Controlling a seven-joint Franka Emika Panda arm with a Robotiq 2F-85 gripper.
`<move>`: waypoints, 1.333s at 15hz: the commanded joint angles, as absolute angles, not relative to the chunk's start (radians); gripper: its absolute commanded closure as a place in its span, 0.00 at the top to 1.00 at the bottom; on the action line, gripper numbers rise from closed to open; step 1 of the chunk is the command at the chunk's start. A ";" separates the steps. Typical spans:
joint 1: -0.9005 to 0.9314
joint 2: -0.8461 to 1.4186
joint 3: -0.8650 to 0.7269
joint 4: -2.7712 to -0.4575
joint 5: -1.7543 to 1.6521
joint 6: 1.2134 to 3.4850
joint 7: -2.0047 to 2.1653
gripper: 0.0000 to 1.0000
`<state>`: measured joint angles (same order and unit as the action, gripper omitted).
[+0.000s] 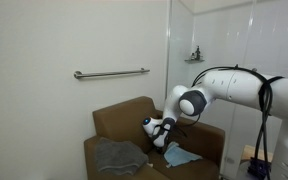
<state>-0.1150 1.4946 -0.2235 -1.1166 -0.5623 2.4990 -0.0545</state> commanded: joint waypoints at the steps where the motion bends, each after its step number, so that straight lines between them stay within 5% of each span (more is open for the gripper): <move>1: -0.128 1.495 -0.217 -1.118 -0.507 2.494 -0.141 1.00; 12: -0.206 1.494 -0.174 -1.108 -0.323 2.279 -0.174 1.00; 18: -0.217 1.492 -0.191 -1.114 -0.289 2.343 -0.106 1.00; 19: -0.214 1.492 -0.196 -1.116 -0.292 2.350 -0.100 0.75; 20: -0.211 1.492 -0.199 -1.117 -0.293 2.354 -0.095 0.74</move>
